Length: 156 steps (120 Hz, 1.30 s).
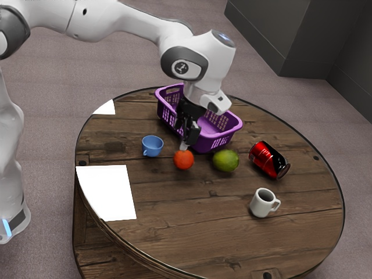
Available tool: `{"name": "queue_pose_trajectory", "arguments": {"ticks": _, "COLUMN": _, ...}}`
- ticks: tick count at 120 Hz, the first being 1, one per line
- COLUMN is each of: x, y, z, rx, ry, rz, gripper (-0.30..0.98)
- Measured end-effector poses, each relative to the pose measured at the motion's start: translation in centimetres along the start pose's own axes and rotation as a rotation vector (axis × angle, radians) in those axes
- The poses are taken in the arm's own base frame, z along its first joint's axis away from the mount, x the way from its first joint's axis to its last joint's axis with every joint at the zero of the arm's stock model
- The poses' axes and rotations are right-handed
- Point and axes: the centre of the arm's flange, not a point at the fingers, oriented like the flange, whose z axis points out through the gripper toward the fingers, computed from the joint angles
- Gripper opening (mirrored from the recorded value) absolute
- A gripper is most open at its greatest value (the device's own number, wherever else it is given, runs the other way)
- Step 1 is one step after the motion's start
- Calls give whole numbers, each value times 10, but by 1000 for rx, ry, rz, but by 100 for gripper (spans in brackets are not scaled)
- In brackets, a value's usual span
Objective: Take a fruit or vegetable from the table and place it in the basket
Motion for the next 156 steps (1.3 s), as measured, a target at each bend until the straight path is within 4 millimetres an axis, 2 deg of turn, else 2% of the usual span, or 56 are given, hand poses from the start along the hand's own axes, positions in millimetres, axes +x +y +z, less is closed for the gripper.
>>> {"name": "queue_pose_trajectory", "arguments": {"ticks": 15, "x": 4, "y": -1, "z": 22, "rx": -20, "ry": 28, "rz": -37, "gripper": 69}}
{"name": "queue_pose_trajectory", "arguments": {"ticks": 27, "x": 7, "y": -13, "z": 37, "rx": -37, "ry": 49, "rz": -85, "gripper": 69}}
{"name": "queue_pose_trajectory", "arguments": {"ticks": 37, "x": 13, "y": -18, "z": 42, "rx": -43, "ry": 72, "rz": -109, "gripper": 69}}
{"name": "queue_pose_trajectory", "arguments": {"ticks": 58, "x": 26, "y": -10, "z": 56, "rx": -43, "ry": 79, "rz": -117, "gripper": 69}}
{"name": "queue_pose_trajectory", "arguments": {"ticks": 111, "x": 24, "y": -10, "z": 90, "rx": -80, "ry": 78, "rz": -167, "gripper": 69}}
{"name": "queue_pose_trajectory", "arguments": {"ticks": 132, "x": 32, "y": -9, "z": 96, "rx": -83, "ry": 135, "rz": -172, "gripper": 69}}
{"name": "queue_pose_trajectory", "arguments": {"ticks": 146, "x": 30, "y": -9, "z": 104, "rx": -86, "ry": 143, "rz": -178, "gripper": 69}}
{"name": "queue_pose_trajectory", "arguments": {"ticks": 156, "x": 29, "y": -9, "z": 102, "rx": -88, "ry": 157, "rz": -181, "gripper": 67}}
